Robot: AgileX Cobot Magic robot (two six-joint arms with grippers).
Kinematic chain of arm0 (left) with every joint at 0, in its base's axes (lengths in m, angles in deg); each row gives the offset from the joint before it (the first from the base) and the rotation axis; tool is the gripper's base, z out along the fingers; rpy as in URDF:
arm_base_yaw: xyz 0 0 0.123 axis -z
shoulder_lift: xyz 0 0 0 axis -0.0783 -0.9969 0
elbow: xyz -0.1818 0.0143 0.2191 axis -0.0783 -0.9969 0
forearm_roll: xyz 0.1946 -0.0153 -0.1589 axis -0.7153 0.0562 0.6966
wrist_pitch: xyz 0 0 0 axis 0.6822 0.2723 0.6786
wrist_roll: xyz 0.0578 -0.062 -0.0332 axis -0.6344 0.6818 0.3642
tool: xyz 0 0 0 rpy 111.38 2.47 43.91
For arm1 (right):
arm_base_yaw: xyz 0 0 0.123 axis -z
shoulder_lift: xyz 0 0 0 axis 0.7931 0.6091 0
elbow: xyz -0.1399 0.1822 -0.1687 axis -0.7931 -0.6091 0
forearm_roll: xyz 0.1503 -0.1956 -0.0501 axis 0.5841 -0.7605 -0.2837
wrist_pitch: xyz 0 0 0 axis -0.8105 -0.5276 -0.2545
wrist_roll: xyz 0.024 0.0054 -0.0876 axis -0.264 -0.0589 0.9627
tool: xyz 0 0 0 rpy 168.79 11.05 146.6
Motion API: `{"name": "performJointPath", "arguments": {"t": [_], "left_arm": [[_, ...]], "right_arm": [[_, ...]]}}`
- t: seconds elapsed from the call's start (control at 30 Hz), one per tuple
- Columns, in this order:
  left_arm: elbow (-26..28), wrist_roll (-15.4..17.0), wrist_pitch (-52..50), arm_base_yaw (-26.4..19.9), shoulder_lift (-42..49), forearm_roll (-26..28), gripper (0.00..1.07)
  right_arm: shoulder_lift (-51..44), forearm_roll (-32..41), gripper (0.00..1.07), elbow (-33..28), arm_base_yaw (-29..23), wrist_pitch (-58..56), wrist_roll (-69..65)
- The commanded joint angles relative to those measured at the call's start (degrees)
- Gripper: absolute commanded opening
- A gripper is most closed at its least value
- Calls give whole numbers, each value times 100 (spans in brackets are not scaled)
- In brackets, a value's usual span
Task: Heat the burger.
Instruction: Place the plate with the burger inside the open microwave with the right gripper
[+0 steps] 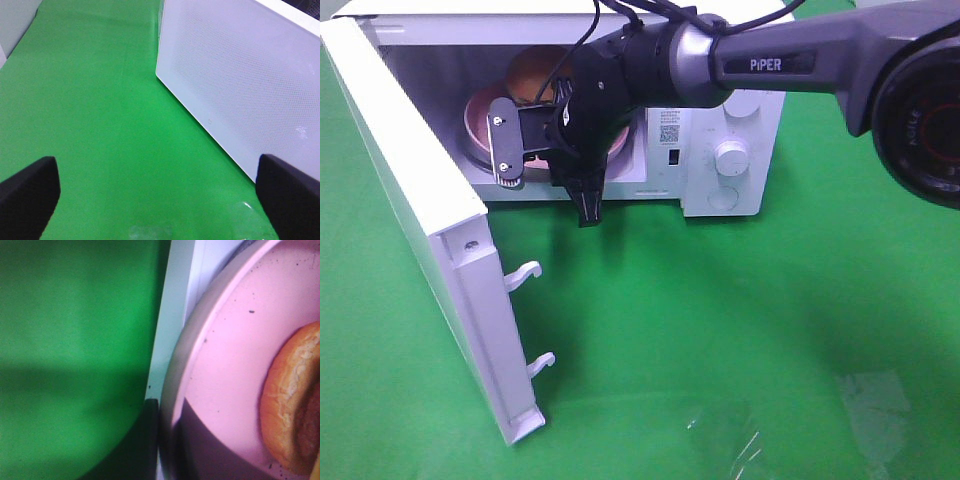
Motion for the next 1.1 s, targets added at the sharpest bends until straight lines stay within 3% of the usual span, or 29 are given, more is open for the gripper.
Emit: {"name": "performJointPath", "arguments": {"t": [0.03, 0.37, 0.6, 0.67, 1.1], "left_arm": [[-17, 0, -40, 0, 86, -11, 99], [-17, 0, -40, 0, 86, -11, 99], [-17, 0, -40, 0, 86, -11, 99], [-17, 0, -40, 0, 86, -11, 99], [-17, 0, -40, 0, 86, -11, 99]], "right_arm": [[23, -109, 0, 241, -6, 258, -40], [92, -92, 5, 321, -6, 183, -34], [92, -6, 20, 321, -6, 132, -40], [92, 63, 33, 321, -6, 63, -40], [-120, 275, 48, -23, -6, 160, -40]]}}
